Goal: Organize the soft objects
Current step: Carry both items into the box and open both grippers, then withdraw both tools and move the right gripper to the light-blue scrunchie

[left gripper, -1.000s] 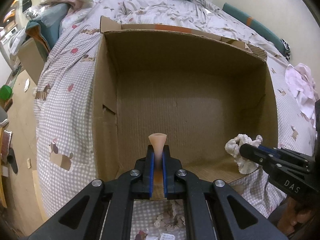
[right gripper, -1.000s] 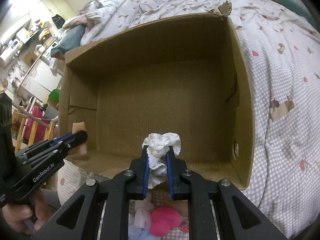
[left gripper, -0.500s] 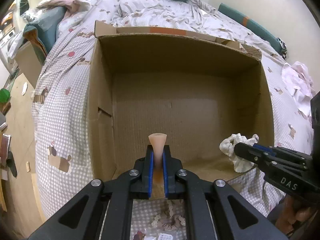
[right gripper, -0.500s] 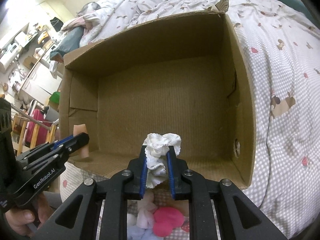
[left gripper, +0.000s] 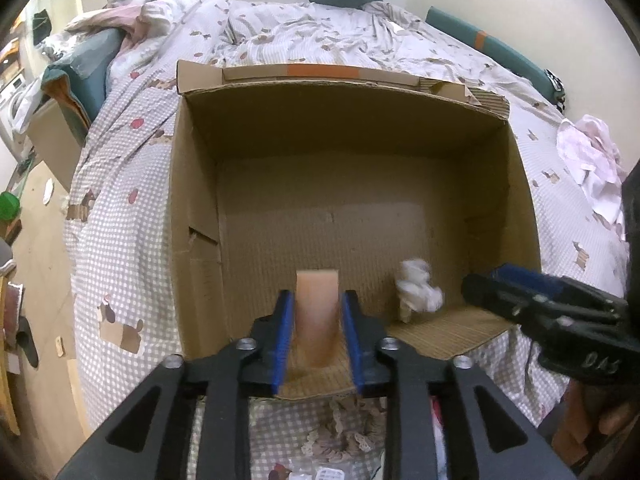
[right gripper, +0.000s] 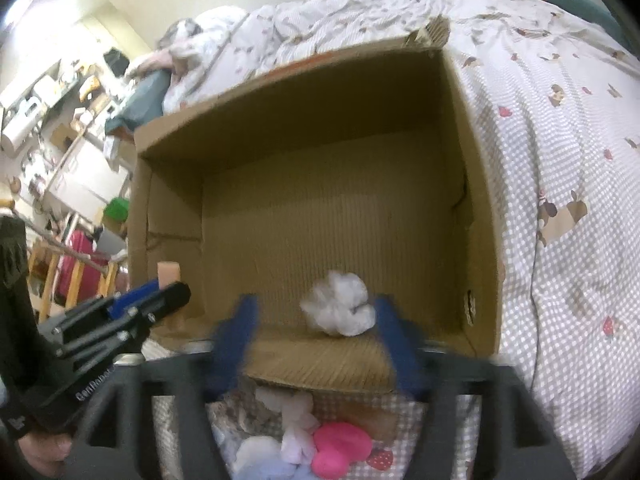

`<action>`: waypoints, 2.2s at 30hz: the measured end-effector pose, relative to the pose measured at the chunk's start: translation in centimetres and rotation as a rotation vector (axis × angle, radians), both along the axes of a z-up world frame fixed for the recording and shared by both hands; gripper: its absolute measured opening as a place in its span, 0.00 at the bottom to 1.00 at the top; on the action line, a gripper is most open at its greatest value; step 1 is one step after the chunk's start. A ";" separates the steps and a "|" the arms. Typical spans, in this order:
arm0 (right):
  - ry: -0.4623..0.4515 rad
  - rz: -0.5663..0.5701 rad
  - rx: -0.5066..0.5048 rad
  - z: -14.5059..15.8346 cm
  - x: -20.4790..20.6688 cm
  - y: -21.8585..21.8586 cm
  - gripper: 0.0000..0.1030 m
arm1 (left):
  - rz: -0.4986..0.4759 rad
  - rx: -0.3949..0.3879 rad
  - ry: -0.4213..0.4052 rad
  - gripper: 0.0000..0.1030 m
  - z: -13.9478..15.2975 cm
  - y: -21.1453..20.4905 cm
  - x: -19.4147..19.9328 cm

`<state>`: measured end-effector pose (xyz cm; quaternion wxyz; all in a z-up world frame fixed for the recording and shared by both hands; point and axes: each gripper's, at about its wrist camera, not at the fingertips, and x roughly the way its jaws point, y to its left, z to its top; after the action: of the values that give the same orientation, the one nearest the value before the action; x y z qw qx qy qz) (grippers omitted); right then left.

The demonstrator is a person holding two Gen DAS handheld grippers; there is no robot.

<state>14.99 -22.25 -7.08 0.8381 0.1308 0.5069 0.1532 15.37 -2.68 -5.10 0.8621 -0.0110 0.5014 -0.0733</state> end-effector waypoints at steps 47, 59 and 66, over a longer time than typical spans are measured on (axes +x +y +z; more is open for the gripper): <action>0.000 -0.034 -0.026 1.8 -9.0 -1.5 0.72 | 0.154 -0.026 -0.005 0.76 2.9 4.8 -10.4; 0.037 -0.020 -0.010 1.3 -11.7 -1.0 0.72 | 0.186 -0.007 0.044 0.76 1.4 5.0 -12.2; 0.076 0.015 -0.028 0.2 -11.7 -0.6 0.72 | 0.246 -0.018 0.064 0.75 0.6 6.6 -11.8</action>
<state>3.25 -22.81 -6.90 0.8187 0.1210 0.5416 0.1473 3.54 3.94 -4.53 0.8480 -0.0824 0.5228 0.0292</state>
